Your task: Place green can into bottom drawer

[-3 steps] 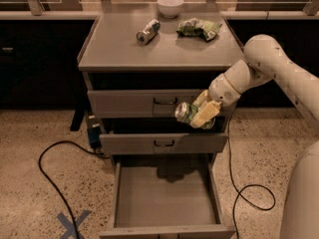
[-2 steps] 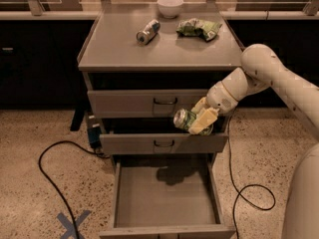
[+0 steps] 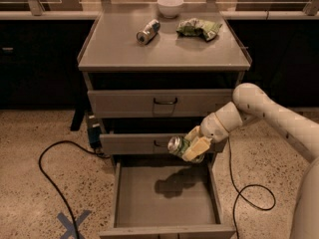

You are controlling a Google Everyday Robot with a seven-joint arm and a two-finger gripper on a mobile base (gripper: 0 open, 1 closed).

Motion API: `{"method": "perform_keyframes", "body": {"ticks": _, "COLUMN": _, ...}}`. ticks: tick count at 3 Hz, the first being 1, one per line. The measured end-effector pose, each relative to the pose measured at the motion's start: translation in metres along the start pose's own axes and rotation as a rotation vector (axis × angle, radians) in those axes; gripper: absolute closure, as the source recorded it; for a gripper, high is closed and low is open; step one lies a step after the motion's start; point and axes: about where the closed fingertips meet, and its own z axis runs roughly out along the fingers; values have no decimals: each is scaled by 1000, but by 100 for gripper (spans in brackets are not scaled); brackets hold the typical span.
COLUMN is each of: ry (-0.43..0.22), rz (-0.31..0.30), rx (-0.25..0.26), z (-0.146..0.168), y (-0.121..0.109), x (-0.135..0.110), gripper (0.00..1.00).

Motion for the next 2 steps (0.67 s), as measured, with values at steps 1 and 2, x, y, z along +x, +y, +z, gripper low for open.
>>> {"method": "perform_keyframes", "body": {"ticks": 1, "ry": -38, "rz": 54, "rx": -61, "z": 34, "y": 14, "x": 25, "gripper": 100}}
{"method": "perform_keyframes", "body": {"ticks": 2, "ry": -40, "rz": 54, "rx": -62, "z": 35, "y": 14, "x": 25, "gripper": 100}}
